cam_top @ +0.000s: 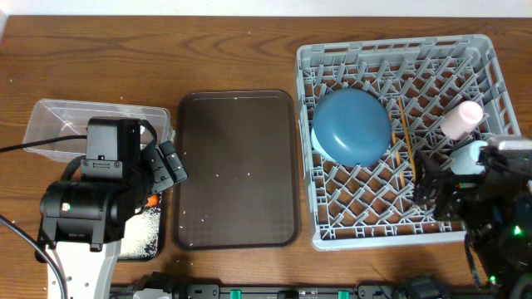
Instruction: Sort waste into correct bins and load items into the dishwasher rack
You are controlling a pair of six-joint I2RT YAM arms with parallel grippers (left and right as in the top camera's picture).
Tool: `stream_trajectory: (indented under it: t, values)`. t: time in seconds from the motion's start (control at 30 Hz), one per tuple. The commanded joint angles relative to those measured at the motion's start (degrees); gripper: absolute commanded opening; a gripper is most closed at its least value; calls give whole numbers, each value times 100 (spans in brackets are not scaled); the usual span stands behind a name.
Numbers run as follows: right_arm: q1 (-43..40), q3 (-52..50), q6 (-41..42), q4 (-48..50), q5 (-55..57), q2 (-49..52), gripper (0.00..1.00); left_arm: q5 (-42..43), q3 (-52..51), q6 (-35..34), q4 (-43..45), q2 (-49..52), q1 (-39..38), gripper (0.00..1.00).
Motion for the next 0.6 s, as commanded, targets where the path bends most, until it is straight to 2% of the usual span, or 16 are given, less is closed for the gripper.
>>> stream_trajectory:
  t: [0.0,0.2,0.37,0.57]
  values:
    - [-382,-933,0,599,-63,-461,99,-83,31,-9,-20,4,35,98]
    - [-678,-3069,-2,1969,184,-1622,99,-83,31,-9,-20,4,35,98]
    - [-752,-4638,-765,3324,-824,-2621,99,-83,31,-9,-22,4,35,98]
    - [-791,-5919,-861,4083,-1104,-3676,99,-83,31,-9,-22,4,35,98]
